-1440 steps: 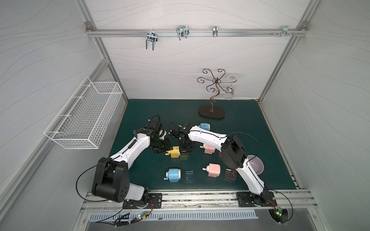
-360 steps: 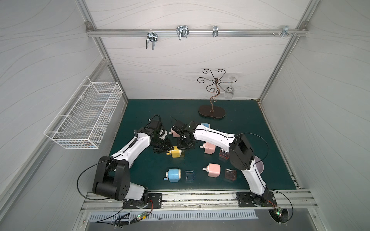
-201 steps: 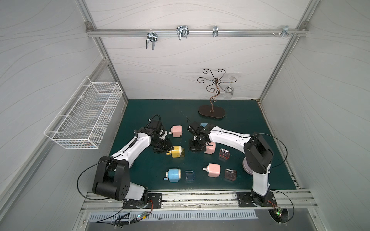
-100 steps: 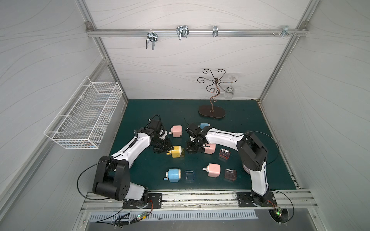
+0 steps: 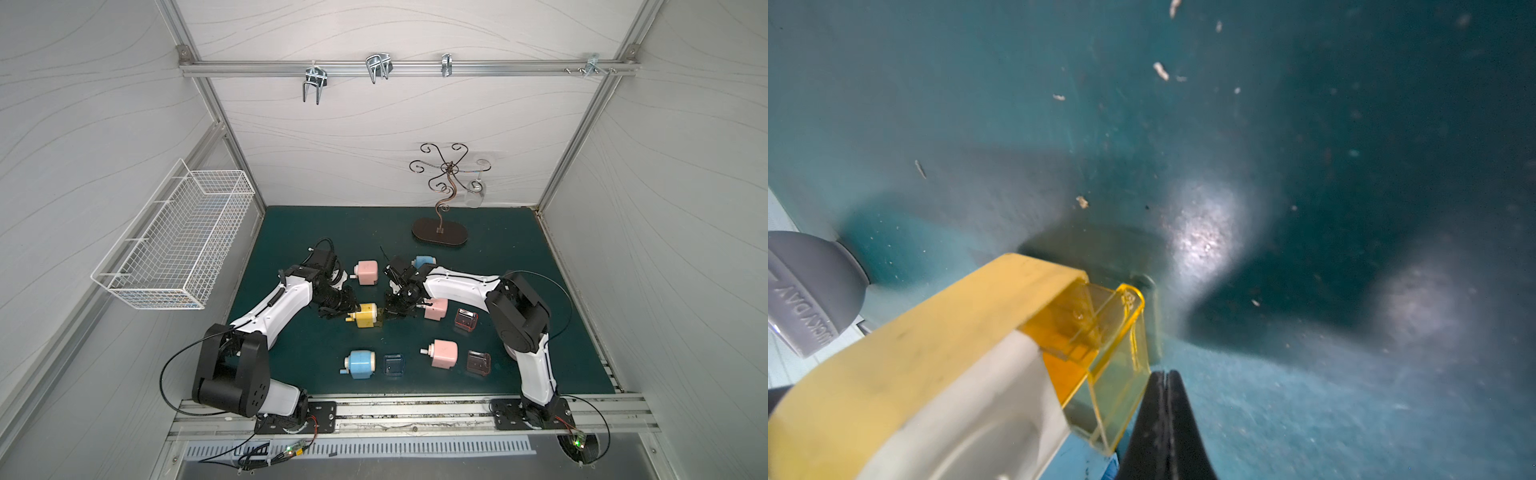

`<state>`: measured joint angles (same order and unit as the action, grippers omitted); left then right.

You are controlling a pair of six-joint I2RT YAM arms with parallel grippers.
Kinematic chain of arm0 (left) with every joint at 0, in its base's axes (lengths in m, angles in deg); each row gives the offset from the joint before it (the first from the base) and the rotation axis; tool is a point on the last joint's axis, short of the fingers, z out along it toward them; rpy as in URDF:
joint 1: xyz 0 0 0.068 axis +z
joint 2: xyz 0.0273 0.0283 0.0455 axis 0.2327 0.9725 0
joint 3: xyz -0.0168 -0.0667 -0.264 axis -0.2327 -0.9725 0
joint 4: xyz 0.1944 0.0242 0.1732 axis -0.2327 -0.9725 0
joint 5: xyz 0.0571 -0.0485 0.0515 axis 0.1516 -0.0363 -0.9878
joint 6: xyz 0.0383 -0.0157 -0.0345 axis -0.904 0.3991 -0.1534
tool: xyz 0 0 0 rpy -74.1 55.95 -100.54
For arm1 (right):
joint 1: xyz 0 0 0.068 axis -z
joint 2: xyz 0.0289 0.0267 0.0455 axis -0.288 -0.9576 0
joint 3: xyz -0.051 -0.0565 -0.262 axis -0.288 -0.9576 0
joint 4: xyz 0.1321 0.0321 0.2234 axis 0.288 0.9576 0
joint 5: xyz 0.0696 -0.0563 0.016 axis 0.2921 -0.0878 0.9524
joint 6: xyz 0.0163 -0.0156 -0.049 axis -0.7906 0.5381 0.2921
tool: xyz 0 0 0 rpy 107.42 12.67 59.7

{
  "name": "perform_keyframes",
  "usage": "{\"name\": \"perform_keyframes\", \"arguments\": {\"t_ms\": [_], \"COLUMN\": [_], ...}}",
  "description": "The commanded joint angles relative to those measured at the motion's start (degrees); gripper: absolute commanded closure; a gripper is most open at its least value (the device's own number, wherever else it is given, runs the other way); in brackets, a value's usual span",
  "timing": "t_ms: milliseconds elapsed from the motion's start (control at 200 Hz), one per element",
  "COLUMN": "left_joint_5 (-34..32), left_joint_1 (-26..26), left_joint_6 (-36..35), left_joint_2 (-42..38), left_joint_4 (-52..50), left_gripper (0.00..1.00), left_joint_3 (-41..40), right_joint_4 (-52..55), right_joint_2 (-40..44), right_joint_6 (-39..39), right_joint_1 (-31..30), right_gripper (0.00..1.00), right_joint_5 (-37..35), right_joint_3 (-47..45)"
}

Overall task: Put the tray back into the pencil sharpener
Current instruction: Close the container of the pencil sharpener.

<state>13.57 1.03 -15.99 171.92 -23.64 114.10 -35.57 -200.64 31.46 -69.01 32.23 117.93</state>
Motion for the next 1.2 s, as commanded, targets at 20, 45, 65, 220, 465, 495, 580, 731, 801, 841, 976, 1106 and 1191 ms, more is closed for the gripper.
{"name": "perform_keyframes", "arguments": {"t_ms": [20, 45, 65, 220, 465, 495, 580, 731, 801, 841, 976, 1106, 1191], "left_joint_5": [-3.95, -3.95, -3.94, -3.86, -3.86, -3.86, -3.86, -3.84, -3.85, -3.93, -3.91, -3.86, -3.87], "left_joint_1": [-0.23, -0.24, -0.23, -0.27, -0.23, -0.26, -0.24, -0.23, -0.25, -0.23, -0.23, -0.27, -0.23], "left_joint_6": [-0.96, -0.9, -0.95, -0.96, -0.96, -0.97, -0.97, -0.92, -0.88, -0.88, -0.84, -0.8, -0.79], "left_joint_2": [2.45, 2.52, 2.51, 2.66, 2.64, 2.63, 2.74, 2.87, 2.87, 2.86, 2.93, 2.92, 3.03], "left_joint_4": [-1.97, -2.0, -2.01, -1.96, -1.97, -1.96, -1.95, -1.96, -1.96, -1.96, -2.08, -1.96, -1.95], "left_gripper": [0.51, 0.51, 0.51, 0.51, 0.51, 0.51, 0.51, 0.51, 0.51, 0.51, 0.51, 0.51, 0.51], "left_joint_3": [-0.89, -0.89, -0.89, -0.76, -0.89, -0.97, -1.07, -0.97, -0.97, -1.05, -1.07, -1.08, -1.07], "right_joint_4": [-0.68, -0.8, -0.86, -1.14, -1.0, -1.0, -0.99, -1.38, -1.47, -1.58, -1.91, -2.57, -3.15], "right_joint_2": [-0.92, -0.96, -0.92, -1.12, -2.14, -2.11, -2.15, -2.48, -2.75, -2.96, -3.27, -3.4, -3.56], "right_joint_6": [0.09, 0.08, 0.09, 0.09, 0.18, 0.18, 0.18, -0.24, -0.35, -0.4, -0.74, -1.3, -1.75], "right_joint_1": [-0.11, -0.19, -0.2, -0.76, -1.39, -1.5, -1.78, -2.3, -2.54, -2.65, -3.01, -3.26, -3.69], "right_gripper": [1.0, 1.0, 1.0, 1.0, 1.0, 1.0, 1.0, 1.0, 1.0, 1.0, 1.0, 1.0, 1.0], "right_joint_5": [0.92, 0.99, 1.01, 1.61, 2.51, 2.62, 2.77, 3.31, 3.58, 3.72, 4.07, 4.69, 5.21], "right_joint_3": [1.9, 2.02, 1.96, 2.59, 4.18, 4.39, 4.83, 5.35, 5.67, 5.9, 6.2, 6.39, 6.72]}}
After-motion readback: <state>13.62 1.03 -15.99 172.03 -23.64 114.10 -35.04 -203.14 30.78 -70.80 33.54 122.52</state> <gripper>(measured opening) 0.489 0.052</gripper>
